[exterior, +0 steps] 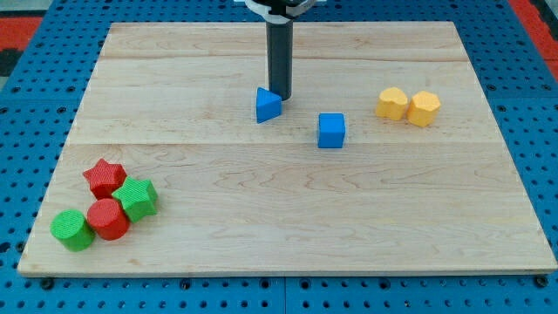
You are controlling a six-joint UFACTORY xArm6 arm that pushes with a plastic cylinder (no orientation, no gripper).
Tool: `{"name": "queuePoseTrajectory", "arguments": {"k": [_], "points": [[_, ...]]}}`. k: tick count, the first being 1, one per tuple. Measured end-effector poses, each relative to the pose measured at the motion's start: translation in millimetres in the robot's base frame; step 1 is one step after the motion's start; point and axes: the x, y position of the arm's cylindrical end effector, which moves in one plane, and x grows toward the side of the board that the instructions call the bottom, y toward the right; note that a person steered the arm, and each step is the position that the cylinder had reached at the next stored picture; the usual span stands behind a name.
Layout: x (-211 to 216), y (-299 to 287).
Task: Move the blue cube into the blue triangle
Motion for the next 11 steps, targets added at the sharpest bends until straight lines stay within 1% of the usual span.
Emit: {"name": "queuePoseTrajectory", "arguments": {"k": [1, 2, 3, 4, 5, 6, 7, 8, 9, 10, 11], "points": [[2.9, 59.8], [46.6, 67.8], [76.5, 77.7], [87.9, 111.3], [112.4, 90.2], [67.8, 46.3], [54.3, 18.3], [97.8, 48.0], [109.4, 19.3], [69.3, -26.4], [85.0, -26.0]]}}
